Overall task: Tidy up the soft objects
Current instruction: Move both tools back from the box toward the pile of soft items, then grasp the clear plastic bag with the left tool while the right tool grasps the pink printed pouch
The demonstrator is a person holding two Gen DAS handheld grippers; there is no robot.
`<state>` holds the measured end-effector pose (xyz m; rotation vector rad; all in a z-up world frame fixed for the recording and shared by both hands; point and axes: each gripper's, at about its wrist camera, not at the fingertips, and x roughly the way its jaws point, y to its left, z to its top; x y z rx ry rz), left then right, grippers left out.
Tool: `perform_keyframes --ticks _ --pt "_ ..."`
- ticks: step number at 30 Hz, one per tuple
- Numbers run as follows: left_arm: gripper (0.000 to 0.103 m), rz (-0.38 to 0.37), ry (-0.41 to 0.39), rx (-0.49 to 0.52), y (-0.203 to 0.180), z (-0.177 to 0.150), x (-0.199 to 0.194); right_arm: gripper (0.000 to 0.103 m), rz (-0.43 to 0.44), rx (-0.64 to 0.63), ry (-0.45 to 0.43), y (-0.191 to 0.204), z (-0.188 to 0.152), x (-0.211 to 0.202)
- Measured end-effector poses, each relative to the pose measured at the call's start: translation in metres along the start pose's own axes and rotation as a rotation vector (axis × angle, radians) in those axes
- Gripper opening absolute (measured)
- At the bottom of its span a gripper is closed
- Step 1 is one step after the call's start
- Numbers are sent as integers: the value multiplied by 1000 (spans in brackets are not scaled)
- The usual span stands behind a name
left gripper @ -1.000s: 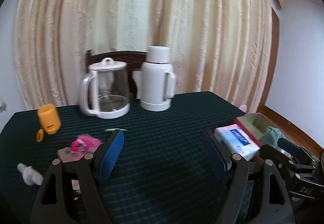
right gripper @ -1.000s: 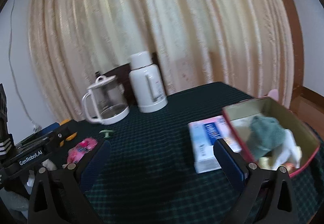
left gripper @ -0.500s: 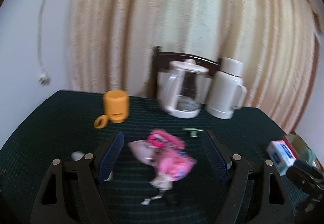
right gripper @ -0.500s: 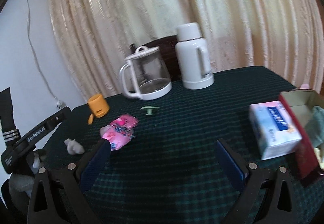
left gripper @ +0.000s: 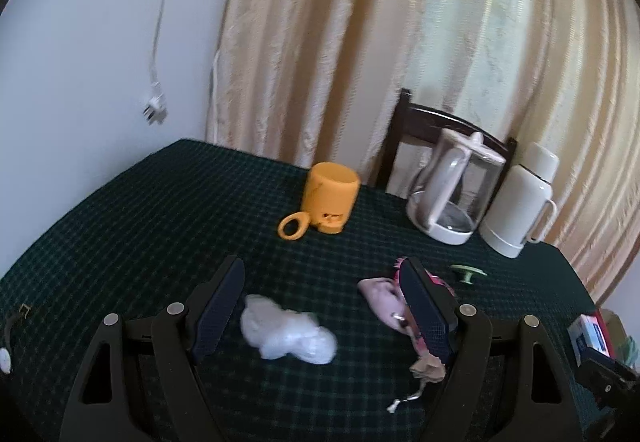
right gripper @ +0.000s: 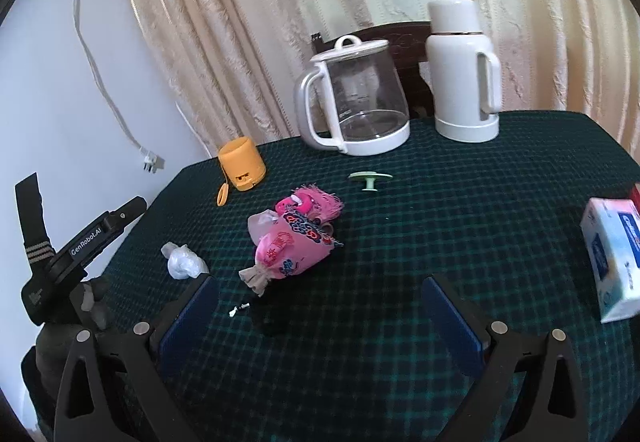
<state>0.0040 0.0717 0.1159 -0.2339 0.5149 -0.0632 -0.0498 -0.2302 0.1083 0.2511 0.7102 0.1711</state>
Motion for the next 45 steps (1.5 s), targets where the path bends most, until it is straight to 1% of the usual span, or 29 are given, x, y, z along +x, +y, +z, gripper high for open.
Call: perform_keyframes --ticks 4,7,11,18,21,25,30,31,32,33,34,36,38,40,45 --pt "81 25 29 -50 20 1 9 103 6 -26 20 10 -2 12" --pt "81 47 63 -81 34 0 18 103 12 -21 34 12 -3 19" --pt "81 47 105 -104 44 -3 29 103 17 -1 50 10 -5 27" --pt "80 27 164 -63 35 -15 44 103 21 11 75 9 -8 38" --pt "81 23 205 -43 30 -21 55 103 23 12 83 9 -10 42" --pt "80 7 257 -36 25 -29 69 103 26 16 97 8 -12 47" --pt "80 5 292 -33 22 -36 80 103 28 14 105 8 -12 52" --pt "80 8 296 -31 22 -38 82 103 28 13 106 8 -11 53" --pt "77 11 298 -27 22 -39 83 103 28 12 107 9 -11 54" --pt "72 14 300 -21 21 -40 83 103 28 11 108 9 -10 55" --pt "59 18 304 -14 21 -41 84 103 29 10 109 9 -10 56" --pt "53 14 307 -4 20 -42 85 103 28 4 112 11 -9 58" --pt "50 -9 308 2 19 -43 84 103 28 -2 113 12 -8 60" --pt "49 -19 285 6 17 -41 79 103 27 -7 114 14 -7 63" --pt "49 -49 188 22 12 -32 60 103 33 -7 130 17 -5 74"
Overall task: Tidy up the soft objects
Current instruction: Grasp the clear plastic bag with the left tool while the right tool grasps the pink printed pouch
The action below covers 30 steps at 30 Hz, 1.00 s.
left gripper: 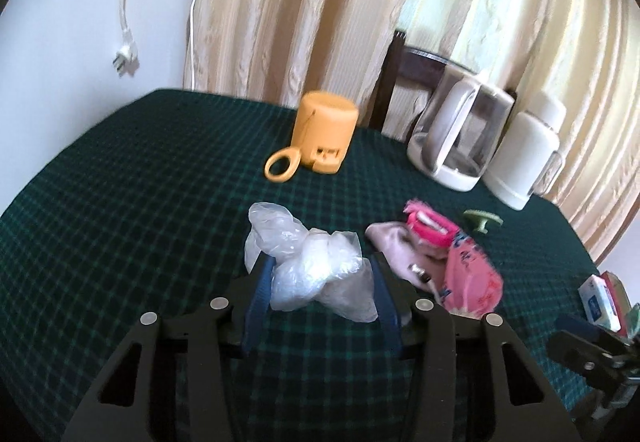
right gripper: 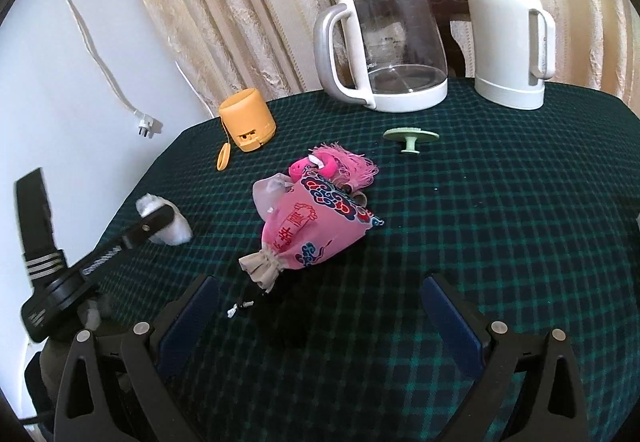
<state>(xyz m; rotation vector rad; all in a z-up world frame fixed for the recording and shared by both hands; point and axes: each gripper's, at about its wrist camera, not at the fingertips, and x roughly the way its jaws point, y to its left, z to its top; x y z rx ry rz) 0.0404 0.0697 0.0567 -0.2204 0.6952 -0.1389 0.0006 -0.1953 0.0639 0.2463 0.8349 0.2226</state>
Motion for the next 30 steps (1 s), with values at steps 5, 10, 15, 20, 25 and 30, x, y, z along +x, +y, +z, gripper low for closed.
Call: perform_keyframes --ticks 5,10,15,20,25,30 --pt "49 -11 -49 9 -2 2 -10 103 7 7 17 3 6 13" --pt "49 -13 -40 2 -3 -1 -10 103 22 18 47 6 14 32" --pt "49 -9 -43 1 -3 -3 -11 103 -16 -6 77 8 17 59" --pt "49 -9 -39 -3 -2 -4 -9 103 -22 -2 79 9 22 72" --pt "49 -11 -25 -4 -1 -6 -7 103 -36 -25 71 15 26 81" --pt "49 -13 -17 -1 -2 -7 -4 82 -46 -17 87 11 26 87"
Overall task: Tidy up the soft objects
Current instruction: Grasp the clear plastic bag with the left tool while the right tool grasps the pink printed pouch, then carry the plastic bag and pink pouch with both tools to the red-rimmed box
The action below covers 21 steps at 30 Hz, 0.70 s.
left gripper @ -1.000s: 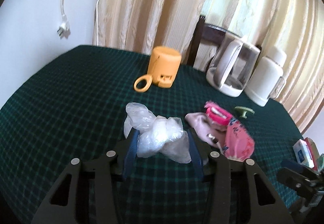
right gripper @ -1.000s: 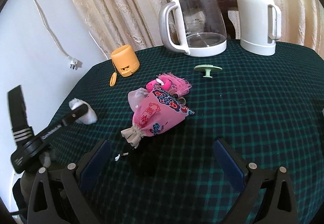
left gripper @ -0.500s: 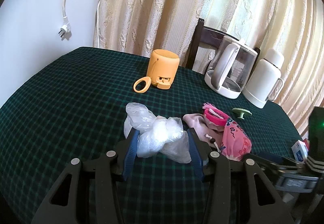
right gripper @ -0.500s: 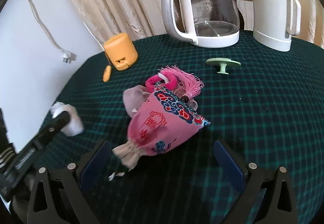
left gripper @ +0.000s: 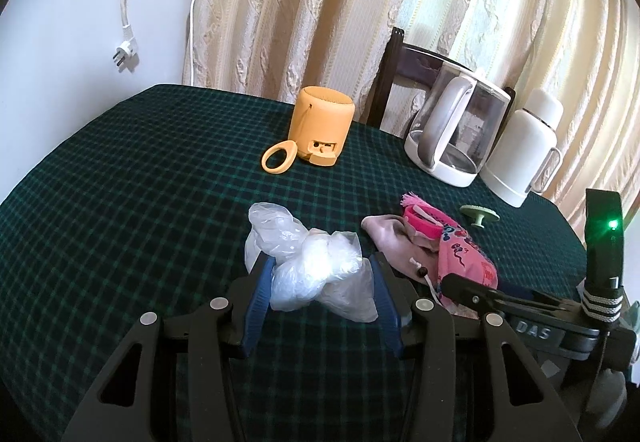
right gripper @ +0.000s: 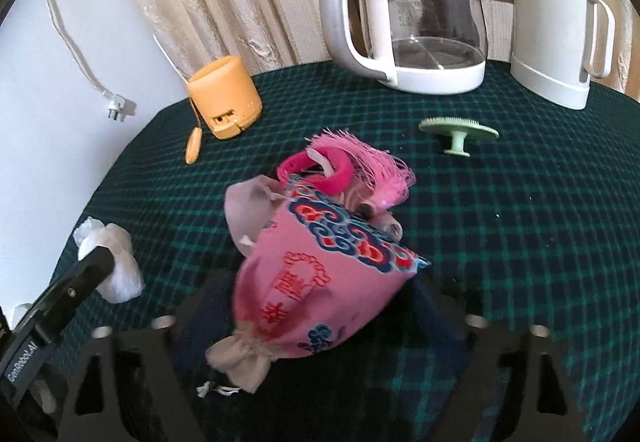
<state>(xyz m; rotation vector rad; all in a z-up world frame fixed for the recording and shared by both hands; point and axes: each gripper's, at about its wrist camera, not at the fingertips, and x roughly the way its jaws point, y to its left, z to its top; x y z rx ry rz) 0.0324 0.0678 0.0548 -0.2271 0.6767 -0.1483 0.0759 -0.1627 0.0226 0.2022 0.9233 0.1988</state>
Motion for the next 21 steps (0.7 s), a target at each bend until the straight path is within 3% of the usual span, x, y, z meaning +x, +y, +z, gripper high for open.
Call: perform_keyframes --ticks 6,21 --pt "49 0 5 -1 0 -1 1 76 24 30 -24 -7 0 -11" --pt "49 7 11 7 -1 -3 4 75 51 144 -147 -44 -10 -75"
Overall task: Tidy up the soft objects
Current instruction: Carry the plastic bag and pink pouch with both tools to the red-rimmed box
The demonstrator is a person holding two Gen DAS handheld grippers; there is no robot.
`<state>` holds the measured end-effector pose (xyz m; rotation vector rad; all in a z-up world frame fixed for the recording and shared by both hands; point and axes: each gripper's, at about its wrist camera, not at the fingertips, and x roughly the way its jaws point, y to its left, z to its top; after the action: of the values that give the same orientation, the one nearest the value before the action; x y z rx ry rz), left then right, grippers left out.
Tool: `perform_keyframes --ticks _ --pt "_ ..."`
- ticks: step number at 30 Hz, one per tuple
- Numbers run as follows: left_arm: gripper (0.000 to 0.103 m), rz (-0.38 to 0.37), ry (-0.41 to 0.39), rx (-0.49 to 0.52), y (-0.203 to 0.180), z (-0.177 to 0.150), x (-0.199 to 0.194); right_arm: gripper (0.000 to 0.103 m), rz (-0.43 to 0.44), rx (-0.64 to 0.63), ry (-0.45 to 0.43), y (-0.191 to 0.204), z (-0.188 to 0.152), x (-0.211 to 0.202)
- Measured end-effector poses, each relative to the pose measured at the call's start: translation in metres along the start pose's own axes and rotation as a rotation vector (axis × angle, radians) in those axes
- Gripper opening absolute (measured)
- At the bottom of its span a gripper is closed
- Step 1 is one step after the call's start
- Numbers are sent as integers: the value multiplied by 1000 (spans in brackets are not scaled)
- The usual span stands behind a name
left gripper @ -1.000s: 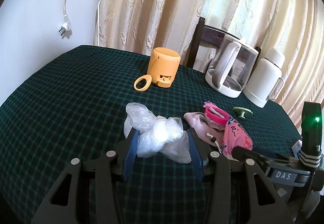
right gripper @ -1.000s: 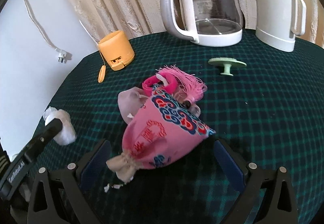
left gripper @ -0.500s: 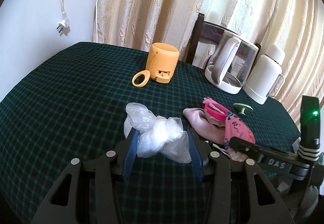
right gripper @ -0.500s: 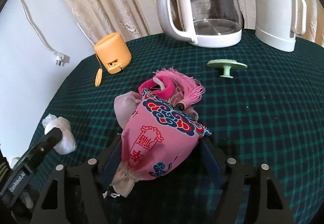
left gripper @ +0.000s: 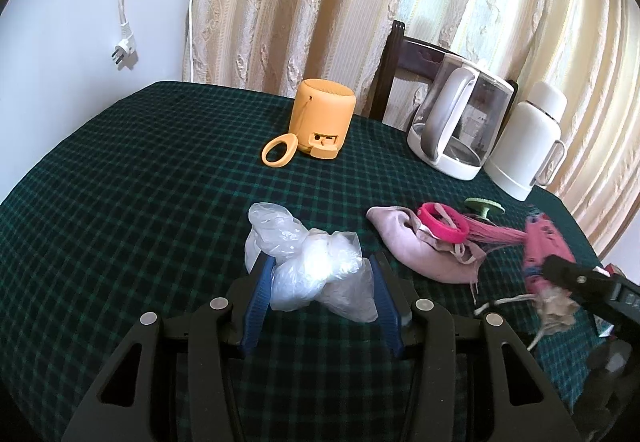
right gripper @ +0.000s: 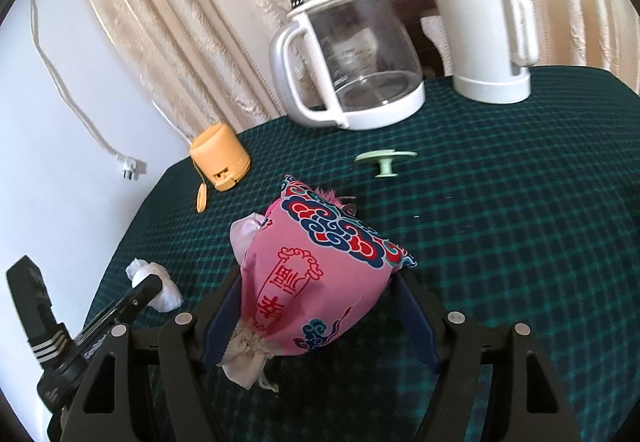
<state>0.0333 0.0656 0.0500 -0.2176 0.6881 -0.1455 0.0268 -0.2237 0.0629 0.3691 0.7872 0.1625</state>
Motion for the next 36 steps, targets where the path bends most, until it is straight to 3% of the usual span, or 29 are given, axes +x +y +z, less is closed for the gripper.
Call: perform_keyframes --ticks 10,19,36 --pt "49 28 -17 15 -7 3 -6 75 8 45 -117 -20 2 -54" --pt "49 -10 -22 70 -37 3 -20 75 11 76 -196 -36 0 -90" --pt "49 -143 -44 179 -118 2 -47 75 -153 159 -351 -109 -23 -173"
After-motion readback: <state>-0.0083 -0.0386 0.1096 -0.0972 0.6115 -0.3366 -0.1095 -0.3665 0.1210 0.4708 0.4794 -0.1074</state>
